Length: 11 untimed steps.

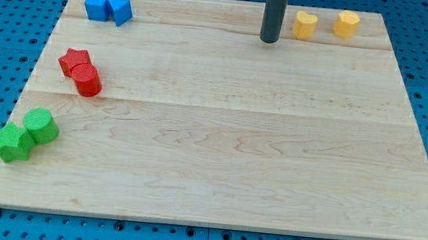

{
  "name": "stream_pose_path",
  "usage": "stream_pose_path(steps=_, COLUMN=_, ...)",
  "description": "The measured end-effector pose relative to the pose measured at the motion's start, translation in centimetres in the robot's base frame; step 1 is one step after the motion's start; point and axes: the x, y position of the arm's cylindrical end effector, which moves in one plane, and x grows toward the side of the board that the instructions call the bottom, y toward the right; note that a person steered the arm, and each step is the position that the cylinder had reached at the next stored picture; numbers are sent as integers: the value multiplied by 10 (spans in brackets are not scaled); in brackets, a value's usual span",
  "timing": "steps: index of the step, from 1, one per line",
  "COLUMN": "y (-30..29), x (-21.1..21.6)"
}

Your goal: Point your arm to red star

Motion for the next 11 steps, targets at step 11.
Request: stream_pose_path(steps=11, y=-347, x=35)
